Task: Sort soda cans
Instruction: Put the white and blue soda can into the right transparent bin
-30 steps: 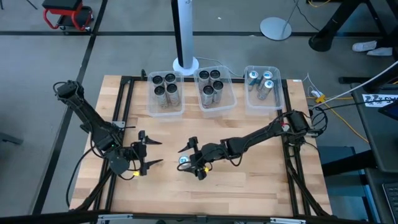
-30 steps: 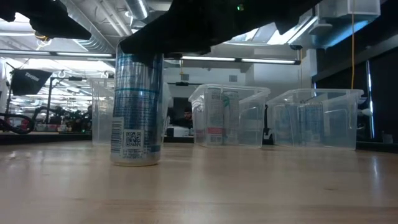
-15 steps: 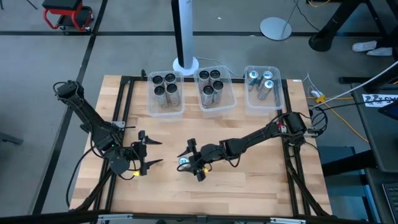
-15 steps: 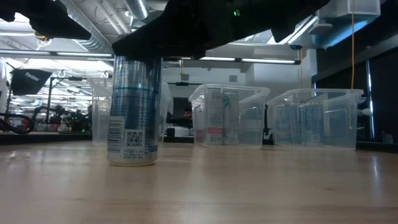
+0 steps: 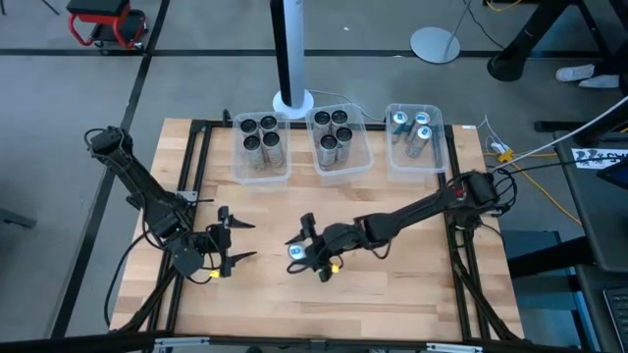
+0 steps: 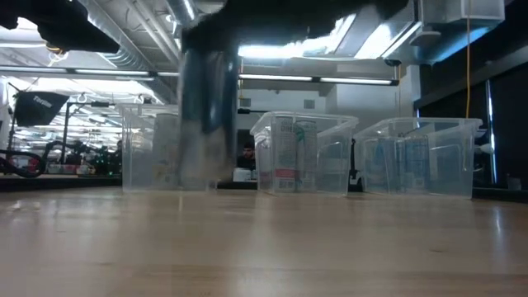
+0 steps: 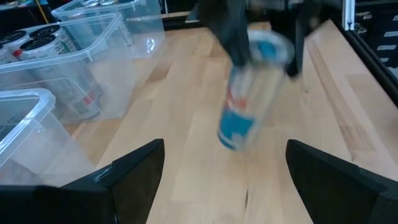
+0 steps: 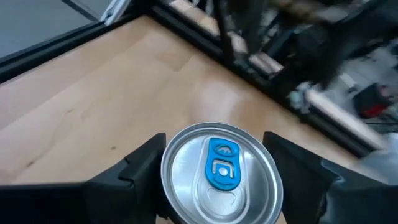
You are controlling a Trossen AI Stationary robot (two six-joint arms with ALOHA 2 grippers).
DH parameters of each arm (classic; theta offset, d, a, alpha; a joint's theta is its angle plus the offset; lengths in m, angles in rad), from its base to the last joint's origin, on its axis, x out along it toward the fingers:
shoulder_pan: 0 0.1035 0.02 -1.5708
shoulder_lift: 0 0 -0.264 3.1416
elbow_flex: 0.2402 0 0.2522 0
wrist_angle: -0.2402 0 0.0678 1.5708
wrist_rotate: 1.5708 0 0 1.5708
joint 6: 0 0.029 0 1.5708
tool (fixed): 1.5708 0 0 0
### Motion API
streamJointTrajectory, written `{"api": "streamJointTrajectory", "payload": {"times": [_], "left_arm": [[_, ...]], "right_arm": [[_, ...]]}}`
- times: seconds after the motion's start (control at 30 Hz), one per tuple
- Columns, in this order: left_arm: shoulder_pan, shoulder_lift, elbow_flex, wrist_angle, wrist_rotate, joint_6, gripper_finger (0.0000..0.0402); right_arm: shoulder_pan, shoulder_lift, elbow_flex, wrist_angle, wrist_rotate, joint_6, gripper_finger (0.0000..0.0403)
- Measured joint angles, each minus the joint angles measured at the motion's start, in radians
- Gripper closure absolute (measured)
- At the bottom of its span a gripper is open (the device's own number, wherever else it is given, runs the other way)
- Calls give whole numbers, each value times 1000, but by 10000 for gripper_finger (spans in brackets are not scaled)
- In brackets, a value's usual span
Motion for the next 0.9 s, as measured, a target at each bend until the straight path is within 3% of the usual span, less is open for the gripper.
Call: {"api": "streamJointTrajectory", "payload": {"times": [0.2, 0.53, 0.73, 0.9], "left_arm": [[-5, 0, 0, -13, 0, -5, 78], [-5, 0, 0, -23, 0, -26, 78], [-5, 0, 0, -23, 0, -26, 78], [-5, 0, 0, -22, 0, -24, 78]], "right_arm": [[32, -163, 1, -194, 135, -56, 169], [62, -564, 2, -680, 525, -57, 169], [-51, -752, 2, -1024, 653, 43, 169], [-217, -845, -38, -1172, 654, 98, 169]]}}
